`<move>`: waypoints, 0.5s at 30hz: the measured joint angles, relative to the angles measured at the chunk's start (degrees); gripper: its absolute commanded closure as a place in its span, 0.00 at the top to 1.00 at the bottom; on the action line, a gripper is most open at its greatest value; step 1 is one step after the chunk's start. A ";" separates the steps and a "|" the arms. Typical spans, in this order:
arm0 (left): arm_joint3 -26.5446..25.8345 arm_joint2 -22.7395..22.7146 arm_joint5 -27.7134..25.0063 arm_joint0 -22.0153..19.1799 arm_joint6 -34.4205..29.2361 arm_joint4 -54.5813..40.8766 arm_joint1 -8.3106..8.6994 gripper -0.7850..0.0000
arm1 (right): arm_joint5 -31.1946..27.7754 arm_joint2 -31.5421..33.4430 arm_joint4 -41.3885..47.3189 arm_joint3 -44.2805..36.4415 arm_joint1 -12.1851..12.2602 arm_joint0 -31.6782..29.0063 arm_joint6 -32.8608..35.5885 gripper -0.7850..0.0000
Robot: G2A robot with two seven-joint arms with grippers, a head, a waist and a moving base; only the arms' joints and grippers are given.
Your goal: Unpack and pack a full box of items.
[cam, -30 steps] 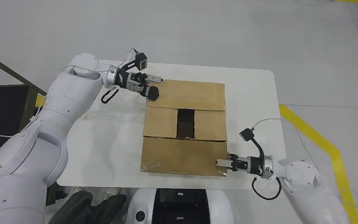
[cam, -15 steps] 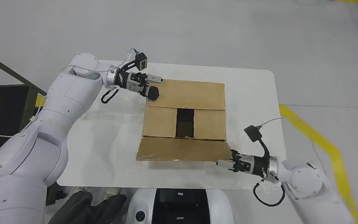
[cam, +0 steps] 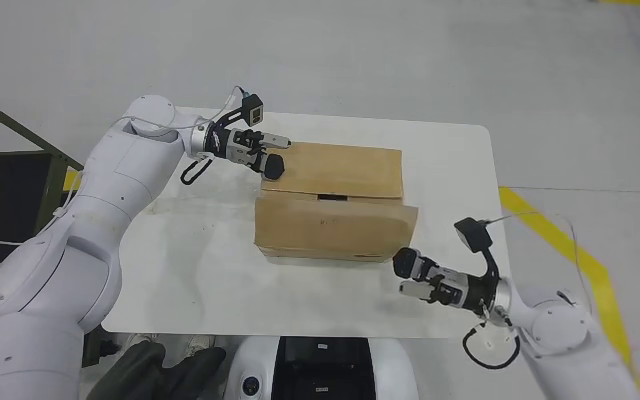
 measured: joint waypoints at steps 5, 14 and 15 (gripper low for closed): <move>0.00 0.00 0.00 0.00 0.00 0.00 0.00 1.00 | 0.09 -0.88 0.95 1.81 -0.15 2.82 -0.65 1.00; 0.00 0.00 0.00 0.00 0.00 0.00 0.00 1.00 | 3.68 -3.68 4.03 6.96 -0.67 10.06 -0.84 1.00; 0.00 0.00 0.00 0.00 0.00 0.00 0.00 1.00 | 3.90 -4.06 4.33 7.55 -0.75 10.93 -0.84 1.00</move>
